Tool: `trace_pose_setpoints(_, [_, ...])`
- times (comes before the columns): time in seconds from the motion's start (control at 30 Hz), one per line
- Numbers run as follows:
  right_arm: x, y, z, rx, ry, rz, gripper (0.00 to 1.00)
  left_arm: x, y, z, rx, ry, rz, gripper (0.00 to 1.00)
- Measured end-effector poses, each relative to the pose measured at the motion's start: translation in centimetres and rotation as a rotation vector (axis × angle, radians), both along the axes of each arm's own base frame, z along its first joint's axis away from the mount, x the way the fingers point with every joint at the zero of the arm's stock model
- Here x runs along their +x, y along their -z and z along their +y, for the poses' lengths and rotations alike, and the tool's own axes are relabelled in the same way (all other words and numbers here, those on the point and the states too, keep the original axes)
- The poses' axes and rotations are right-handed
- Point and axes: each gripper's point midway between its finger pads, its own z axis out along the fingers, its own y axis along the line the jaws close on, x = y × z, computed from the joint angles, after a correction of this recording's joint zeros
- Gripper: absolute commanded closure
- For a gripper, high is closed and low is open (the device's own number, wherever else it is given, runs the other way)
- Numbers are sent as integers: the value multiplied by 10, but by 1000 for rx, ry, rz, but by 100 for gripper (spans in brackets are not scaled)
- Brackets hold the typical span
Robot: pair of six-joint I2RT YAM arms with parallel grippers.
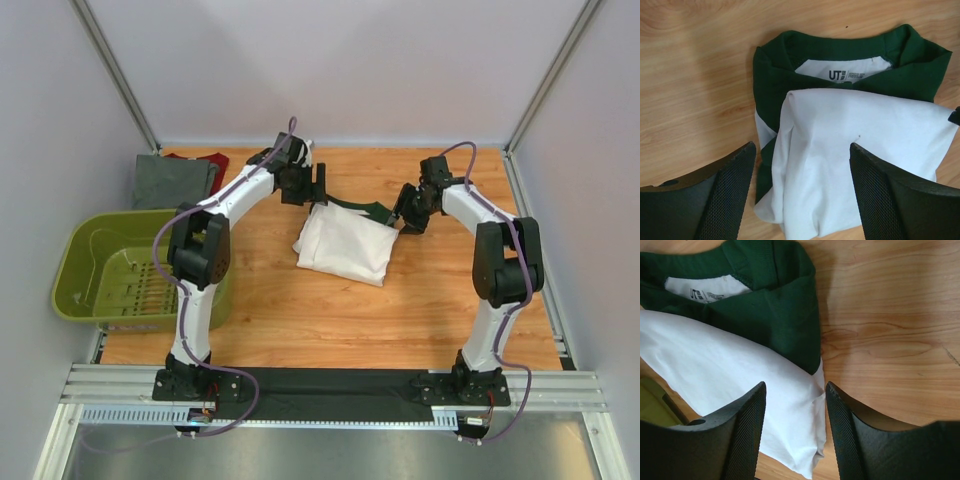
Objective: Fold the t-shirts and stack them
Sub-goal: Fold the tshirt
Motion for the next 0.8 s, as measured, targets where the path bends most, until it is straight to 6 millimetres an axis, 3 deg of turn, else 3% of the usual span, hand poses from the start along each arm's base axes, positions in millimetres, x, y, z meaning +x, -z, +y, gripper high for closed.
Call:
trace_pose_setpoints(0.37, [-9,11,0,-3,-26,46,51,2,6,-7,9,27,-5,18])
trace_pose_setpoints(0.57, [-10,15,2,3,-32,59,57,5,20,-12,21,37,9,25])
trace_pose_setpoints(0.67, [-10,19,3,6,-36,70,68,5,29,-14,27,40,21,34])
trace_pose_setpoints(0.77, [-7,20,3,7,-40,67,87,9,32,-17,23,41,21,50])
trace_pose_setpoints(0.8, [-6,19,3,7,-41,62,99,12,32,-19,17,42,17,66])
